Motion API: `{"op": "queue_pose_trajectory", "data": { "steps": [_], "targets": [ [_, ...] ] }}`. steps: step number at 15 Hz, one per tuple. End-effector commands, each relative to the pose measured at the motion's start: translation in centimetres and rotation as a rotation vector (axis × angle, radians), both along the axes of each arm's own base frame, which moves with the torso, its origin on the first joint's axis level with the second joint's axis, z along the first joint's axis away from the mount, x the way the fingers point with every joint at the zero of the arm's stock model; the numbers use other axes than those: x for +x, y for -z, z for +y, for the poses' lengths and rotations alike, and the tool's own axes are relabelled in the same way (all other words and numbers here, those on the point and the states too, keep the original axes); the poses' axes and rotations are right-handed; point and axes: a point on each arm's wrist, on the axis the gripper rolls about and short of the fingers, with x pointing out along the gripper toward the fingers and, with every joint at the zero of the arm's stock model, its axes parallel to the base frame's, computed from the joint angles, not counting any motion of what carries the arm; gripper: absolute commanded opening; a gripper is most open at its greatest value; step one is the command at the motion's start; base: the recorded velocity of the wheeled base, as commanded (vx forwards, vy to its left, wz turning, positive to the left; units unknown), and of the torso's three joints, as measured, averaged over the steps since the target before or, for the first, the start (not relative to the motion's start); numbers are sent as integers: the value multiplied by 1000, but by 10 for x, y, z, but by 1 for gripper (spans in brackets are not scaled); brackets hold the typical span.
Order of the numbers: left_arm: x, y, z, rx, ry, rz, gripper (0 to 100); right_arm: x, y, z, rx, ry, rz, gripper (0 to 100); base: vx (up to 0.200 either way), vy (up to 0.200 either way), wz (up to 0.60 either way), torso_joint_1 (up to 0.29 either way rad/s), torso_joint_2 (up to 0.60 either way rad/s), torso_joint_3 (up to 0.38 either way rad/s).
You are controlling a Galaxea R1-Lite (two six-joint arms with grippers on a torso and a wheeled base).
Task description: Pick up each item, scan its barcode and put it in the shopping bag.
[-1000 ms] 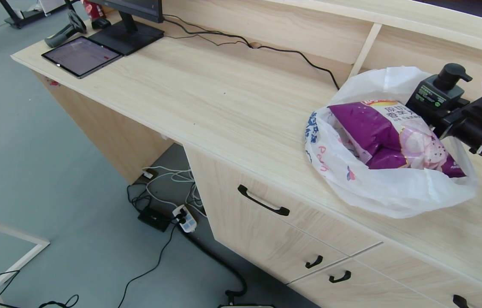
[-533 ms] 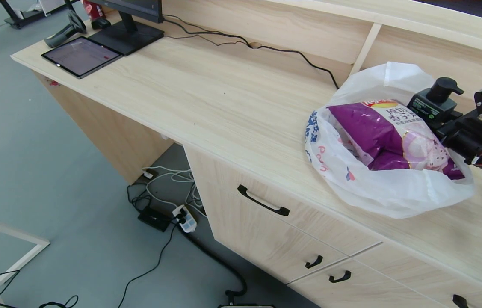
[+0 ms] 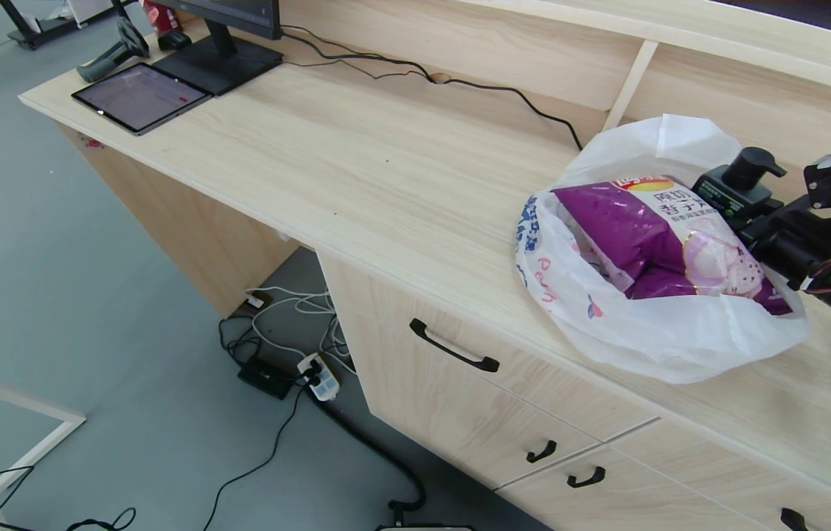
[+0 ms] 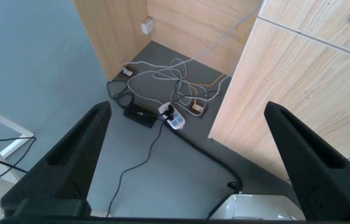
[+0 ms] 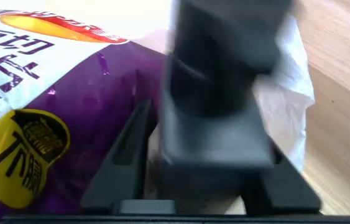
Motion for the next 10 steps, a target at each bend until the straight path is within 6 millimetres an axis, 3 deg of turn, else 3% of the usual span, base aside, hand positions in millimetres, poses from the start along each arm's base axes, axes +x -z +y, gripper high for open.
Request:
{"op": "queue_pose_trajectory", "data": {
  "steps": [1, 6, 10],
  "targets": [
    [0, 0, 0, 0, -1, -1, 100, 1, 2, 0, 1, -2, 6, 100, 0, 0, 0, 0, 0, 0],
    [0, 0, 0, 0, -1, 1, 100, 1, -2, 0, 4, -2, -5, 100, 0, 0, 0, 0, 0, 0],
    [0, 0, 0, 0, -1, 2, 100, -8, -16, 2, 18, -10, -38, 100, 0, 0, 0, 0, 0, 0]
  ]
}}
